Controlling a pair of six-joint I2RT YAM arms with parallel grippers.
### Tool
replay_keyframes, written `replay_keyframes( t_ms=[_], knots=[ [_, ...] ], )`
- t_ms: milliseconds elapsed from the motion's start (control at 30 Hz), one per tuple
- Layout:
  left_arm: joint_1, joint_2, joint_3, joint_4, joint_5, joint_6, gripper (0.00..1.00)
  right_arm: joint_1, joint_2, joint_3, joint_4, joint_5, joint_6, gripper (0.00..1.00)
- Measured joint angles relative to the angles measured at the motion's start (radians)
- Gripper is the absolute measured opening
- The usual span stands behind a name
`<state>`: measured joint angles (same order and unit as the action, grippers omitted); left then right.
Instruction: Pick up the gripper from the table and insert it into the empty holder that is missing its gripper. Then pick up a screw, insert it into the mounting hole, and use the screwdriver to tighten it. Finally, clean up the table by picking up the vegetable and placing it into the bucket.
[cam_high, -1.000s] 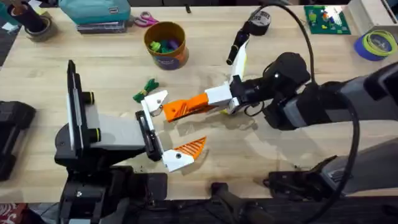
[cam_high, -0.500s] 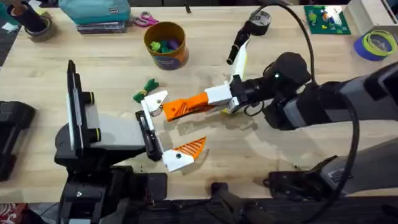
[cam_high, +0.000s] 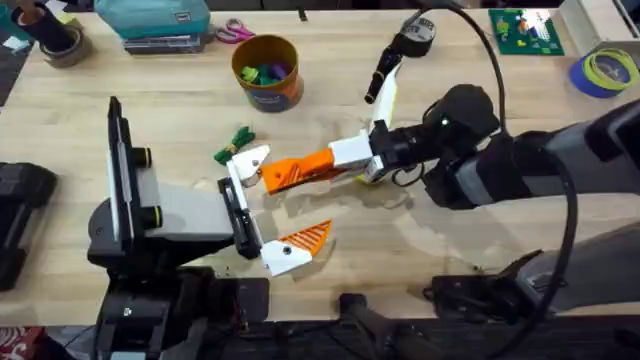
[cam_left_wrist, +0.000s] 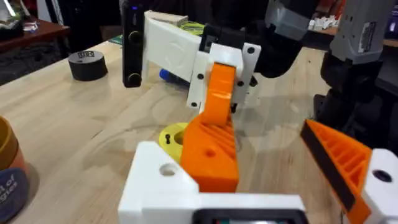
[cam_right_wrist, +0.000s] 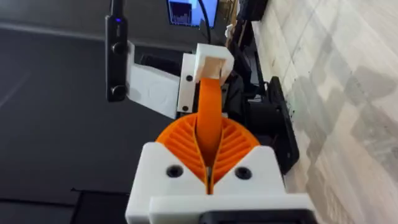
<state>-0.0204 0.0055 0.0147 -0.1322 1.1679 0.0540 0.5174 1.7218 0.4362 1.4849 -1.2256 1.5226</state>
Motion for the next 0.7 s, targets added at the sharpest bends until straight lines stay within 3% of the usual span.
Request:
replay_keyframes(
  t_ms=[700],
  knots=[
    [0.000, 0.000, 0.000, 0.000, 0.000, 0.003, 0.985, 0.008, 0.000, 0.002, 0.000, 0.025, 0.024, 0.009]
  ],
)
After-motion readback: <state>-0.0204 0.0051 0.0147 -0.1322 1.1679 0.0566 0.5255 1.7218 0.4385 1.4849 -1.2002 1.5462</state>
